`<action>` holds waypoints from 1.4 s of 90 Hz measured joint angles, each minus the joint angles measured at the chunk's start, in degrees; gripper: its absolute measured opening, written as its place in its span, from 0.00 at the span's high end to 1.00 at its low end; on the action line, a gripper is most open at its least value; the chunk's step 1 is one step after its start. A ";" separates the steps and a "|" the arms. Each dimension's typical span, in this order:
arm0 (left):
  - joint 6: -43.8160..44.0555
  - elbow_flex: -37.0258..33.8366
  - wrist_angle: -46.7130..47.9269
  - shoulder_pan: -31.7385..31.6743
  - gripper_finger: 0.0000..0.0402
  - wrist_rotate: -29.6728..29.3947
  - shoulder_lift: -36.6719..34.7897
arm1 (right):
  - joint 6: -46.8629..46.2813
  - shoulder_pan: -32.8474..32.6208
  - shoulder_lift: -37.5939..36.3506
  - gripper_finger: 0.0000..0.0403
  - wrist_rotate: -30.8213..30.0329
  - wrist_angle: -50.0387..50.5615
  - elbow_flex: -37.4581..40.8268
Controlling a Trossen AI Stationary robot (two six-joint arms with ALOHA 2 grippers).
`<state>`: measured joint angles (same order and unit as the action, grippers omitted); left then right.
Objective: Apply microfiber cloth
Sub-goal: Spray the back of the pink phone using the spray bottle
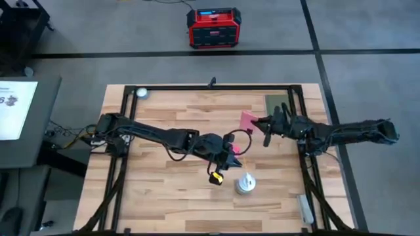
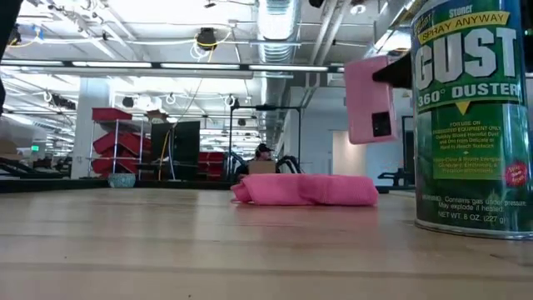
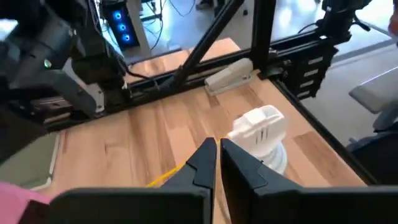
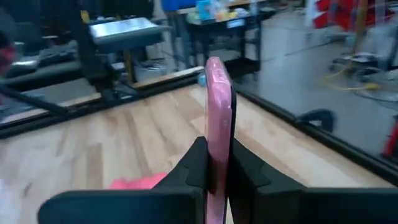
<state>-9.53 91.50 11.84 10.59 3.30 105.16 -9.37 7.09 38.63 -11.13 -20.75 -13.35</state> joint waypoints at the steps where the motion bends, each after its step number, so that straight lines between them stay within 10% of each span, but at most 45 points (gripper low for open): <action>1: 0.04 0.00 -0.13 -0.03 1.00 0.28 0.00 | 0.00 0.47 0.00 0.96 1.04 -0.37 0.09; 39: 5.73 -0.02 -0.20 -1.90 1.00 5.49 0.00 | 0.45 13.87 11.35 0.96 25.92 -15.54 0.56; 76: 3.92 9.92 17.68 -2.47 1.00 5.47 0.04 | -1.67 17.34 25.85 0.96 34.04 -28.89 0.47; 126: -7.17 15.41 23.15 -2.29 1.00 5.58 4.79 | -3.87 16.09 27.28 0.96 35.38 -30.34 -0.41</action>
<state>-16.70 106.92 34.99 8.29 8.89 109.95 -13.23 23.18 65.91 24.25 -51.09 -13.76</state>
